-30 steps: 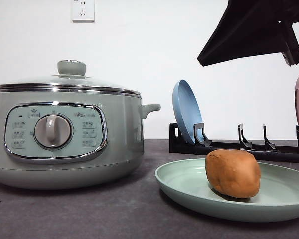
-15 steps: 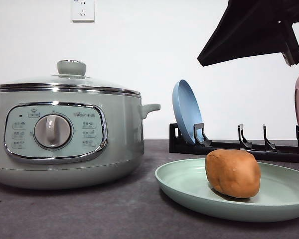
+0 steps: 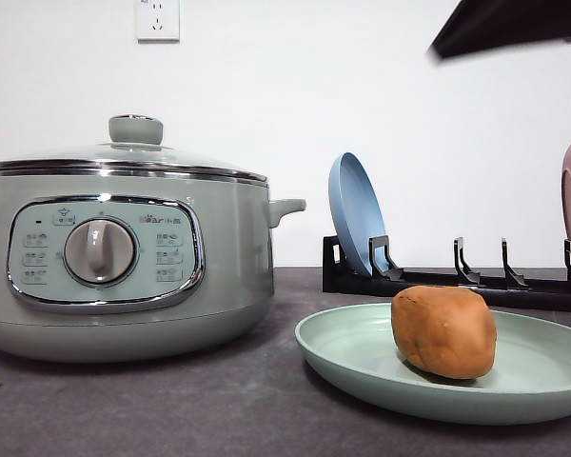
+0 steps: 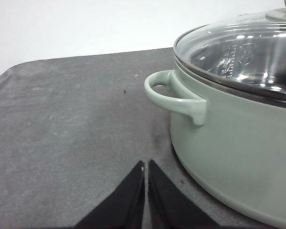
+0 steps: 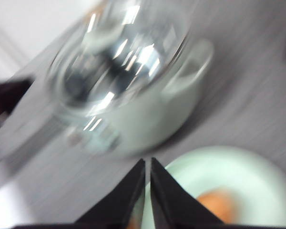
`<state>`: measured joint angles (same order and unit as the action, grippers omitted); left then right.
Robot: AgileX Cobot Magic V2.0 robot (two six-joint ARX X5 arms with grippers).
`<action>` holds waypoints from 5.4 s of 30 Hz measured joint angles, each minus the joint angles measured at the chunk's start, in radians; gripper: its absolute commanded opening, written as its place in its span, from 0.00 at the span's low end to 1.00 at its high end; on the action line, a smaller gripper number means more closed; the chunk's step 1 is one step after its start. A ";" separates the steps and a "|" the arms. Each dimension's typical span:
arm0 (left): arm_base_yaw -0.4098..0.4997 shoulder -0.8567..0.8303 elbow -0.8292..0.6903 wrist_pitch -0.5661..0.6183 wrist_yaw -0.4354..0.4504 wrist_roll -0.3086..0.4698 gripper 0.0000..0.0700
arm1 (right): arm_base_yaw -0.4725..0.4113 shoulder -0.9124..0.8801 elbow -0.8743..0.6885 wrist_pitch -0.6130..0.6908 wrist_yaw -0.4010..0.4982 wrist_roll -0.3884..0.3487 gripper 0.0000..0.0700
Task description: Transfer potato from steamer to green plate
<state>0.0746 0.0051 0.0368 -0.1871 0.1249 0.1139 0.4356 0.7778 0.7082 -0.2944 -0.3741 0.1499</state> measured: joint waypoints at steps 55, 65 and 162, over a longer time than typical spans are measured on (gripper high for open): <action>0.000 0.000 0.000 0.000 0.000 0.000 0.01 | -0.408 -0.773 -0.692 0.138 0.169 -0.115 0.01; 0.000 0.000 0.000 0.000 0.000 0.000 0.01 | -0.408 -0.773 -0.692 0.138 0.169 -0.115 0.01; 0.000 0.000 0.000 0.000 0.000 0.000 0.01 | -0.408 -0.773 -0.692 0.138 0.169 -0.115 0.01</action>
<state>0.0746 0.0051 0.0368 -0.1871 0.1249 0.1139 0.0280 0.0048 0.0158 -0.1562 -0.2050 0.0344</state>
